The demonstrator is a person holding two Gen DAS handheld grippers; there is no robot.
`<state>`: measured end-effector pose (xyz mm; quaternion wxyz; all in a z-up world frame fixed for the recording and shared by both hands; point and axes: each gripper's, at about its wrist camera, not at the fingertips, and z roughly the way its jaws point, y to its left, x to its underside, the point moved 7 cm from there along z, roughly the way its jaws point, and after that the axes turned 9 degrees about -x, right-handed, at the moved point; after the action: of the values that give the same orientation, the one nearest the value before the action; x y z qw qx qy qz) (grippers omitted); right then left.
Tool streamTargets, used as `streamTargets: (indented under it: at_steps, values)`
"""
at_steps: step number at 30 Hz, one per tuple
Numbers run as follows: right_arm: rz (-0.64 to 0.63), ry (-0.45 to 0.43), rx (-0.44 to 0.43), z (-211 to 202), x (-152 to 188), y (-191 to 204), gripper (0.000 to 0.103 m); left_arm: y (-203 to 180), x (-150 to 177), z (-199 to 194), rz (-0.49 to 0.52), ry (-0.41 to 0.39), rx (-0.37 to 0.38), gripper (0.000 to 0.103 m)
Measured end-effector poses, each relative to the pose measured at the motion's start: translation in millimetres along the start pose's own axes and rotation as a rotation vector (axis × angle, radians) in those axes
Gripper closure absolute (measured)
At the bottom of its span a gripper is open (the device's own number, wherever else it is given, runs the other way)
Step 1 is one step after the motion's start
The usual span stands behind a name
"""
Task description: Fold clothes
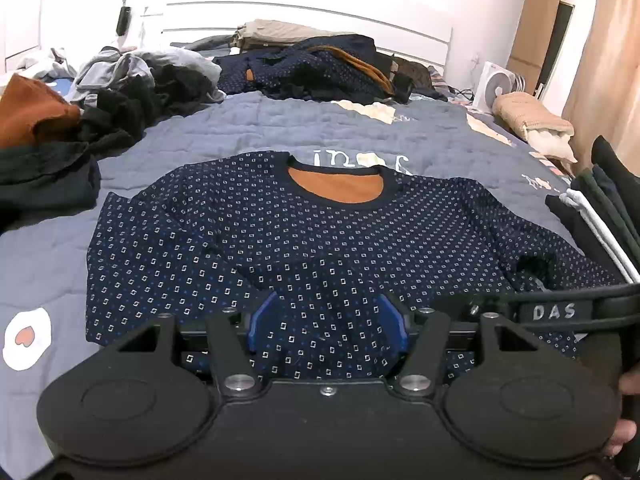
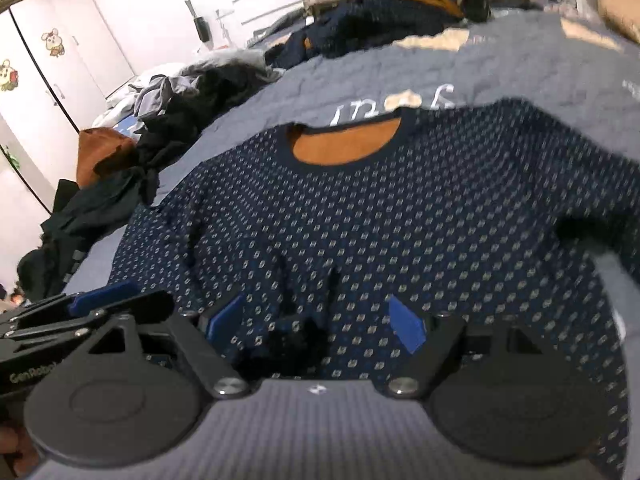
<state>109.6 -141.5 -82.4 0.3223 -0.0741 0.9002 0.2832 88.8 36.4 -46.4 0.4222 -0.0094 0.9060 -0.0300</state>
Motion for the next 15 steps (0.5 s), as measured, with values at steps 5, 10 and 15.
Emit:
streamTargets:
  at_steps: [5,10,15]
  values:
    - [0.073,0.031,-0.022,8.7,7.6,-6.3,0.023,3.5,-2.7,-1.3,-0.009,-0.007,-0.002,0.047]
    - [0.107,0.046,-0.019,11.9,10.3,-13.3,0.023,11.8,-7.1,-2.2,-0.035,-0.012,-0.013,0.046]
    - [0.15,0.062,-0.027,15.5,12.8,-20.1,0.023,13.6,-7.4,-2.7,-0.043,-0.011,-0.014,0.046]
